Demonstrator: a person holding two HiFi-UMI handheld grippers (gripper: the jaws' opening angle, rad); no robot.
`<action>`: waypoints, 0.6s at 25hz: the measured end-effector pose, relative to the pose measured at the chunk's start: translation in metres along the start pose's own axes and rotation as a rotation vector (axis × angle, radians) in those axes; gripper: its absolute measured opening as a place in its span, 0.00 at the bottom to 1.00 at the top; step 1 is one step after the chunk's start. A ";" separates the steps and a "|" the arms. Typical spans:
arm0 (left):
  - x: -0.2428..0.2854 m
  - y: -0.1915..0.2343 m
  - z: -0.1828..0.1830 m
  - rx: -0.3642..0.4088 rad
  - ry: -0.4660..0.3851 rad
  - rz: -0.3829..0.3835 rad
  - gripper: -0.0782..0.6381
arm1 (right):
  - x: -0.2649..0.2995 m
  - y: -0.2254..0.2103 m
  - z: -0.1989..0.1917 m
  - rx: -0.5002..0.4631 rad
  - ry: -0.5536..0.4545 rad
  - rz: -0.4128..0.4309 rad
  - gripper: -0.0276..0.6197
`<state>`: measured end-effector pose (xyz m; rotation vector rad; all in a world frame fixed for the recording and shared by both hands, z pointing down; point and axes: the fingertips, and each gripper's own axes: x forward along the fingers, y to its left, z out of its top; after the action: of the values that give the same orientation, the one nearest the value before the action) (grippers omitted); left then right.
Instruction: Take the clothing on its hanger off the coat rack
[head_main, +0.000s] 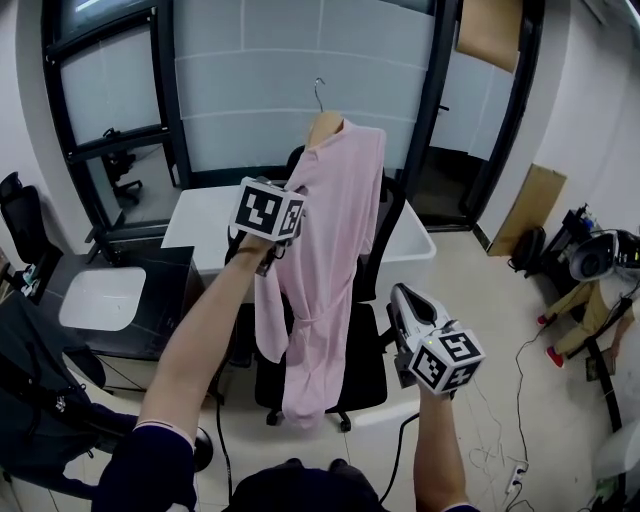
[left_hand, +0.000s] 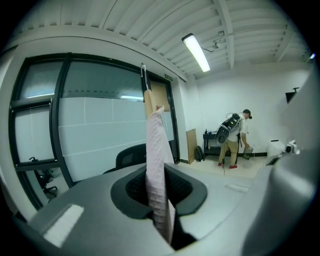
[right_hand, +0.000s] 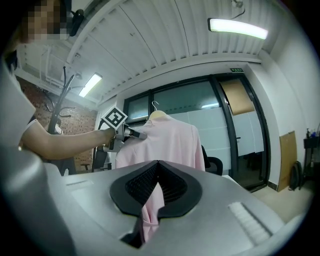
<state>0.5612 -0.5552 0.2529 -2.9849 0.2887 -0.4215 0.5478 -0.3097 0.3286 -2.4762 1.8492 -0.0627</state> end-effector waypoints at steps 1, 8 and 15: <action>0.005 -0.002 -0.005 -0.001 0.009 -0.003 0.17 | 0.002 -0.005 0.000 -0.001 0.003 0.000 0.05; 0.034 -0.022 -0.052 -0.026 0.069 -0.019 0.17 | 0.007 -0.027 -0.008 0.005 0.035 0.008 0.05; 0.053 -0.050 -0.115 -0.056 0.118 -0.065 0.18 | 0.003 -0.037 -0.036 0.032 0.095 0.008 0.05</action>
<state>0.5871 -0.5265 0.3834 -3.0365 0.2177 -0.6077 0.5820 -0.3027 0.3666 -2.4850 1.8778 -0.2109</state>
